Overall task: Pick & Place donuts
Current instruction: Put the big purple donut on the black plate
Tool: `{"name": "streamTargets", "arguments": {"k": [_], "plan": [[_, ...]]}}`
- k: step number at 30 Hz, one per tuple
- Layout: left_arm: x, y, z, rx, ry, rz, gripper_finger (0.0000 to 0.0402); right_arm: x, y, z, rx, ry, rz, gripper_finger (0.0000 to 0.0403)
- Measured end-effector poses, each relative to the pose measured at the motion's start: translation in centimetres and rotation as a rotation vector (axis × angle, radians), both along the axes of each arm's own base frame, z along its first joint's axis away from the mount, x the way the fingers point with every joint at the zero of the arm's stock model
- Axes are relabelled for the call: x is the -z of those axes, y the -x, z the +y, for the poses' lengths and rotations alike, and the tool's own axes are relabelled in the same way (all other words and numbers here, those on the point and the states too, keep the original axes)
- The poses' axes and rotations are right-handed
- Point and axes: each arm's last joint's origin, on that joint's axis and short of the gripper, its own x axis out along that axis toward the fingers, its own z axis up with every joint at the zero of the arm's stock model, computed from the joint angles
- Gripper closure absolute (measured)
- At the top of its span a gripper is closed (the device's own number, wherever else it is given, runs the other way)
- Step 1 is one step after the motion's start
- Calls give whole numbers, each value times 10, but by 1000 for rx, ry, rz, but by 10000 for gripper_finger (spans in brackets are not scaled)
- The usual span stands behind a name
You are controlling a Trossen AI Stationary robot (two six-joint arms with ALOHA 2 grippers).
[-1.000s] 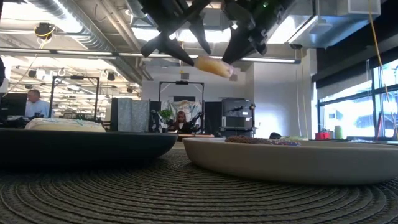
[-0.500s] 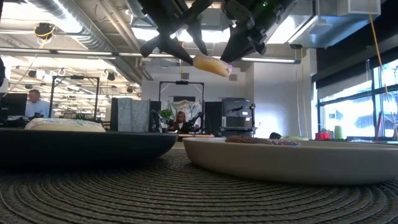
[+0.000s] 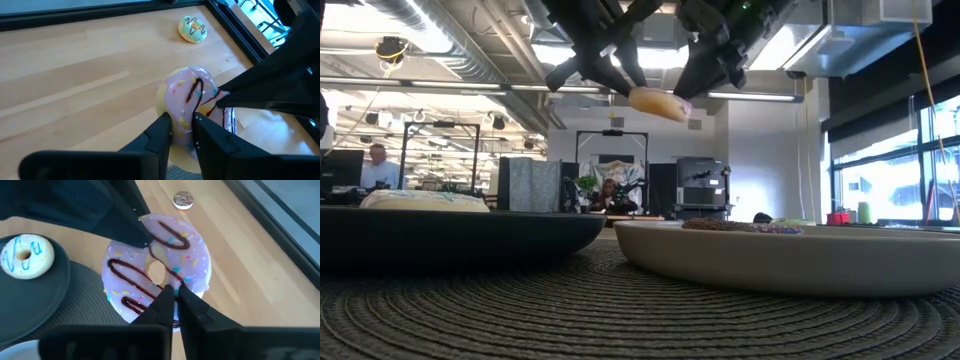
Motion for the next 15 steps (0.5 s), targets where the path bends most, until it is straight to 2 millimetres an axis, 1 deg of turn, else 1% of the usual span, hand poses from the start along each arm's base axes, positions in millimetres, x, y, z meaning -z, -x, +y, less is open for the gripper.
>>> {"name": "streamTargets", "arguments": {"k": [3, 5, 9, 11, 13, 15], "plan": [[0, 0, 0, 8, -11, 9, 339, -1, -1, 0, -21, 8, -8, 363], [0, 0, 0, 9, -12, 12, 344, -2, -1, 1, -42, -5, -14, 341], [-2, 2, -1, 39, -3, 21, 351, -3, 0, 2, -61, -29, -18, 278], [-4, 7, -1, 68, 21, 43, 353, -8, 5, 2, -64, -32, -25, 246], [-5, 14, -4, 138, 53, 100, 354, -17, 13, 2, -63, -27, -34, 220], [-6, 20, -12, 250, 80, 163, 354, -25, 22, 2, -66, -8, -39, 201]]}}
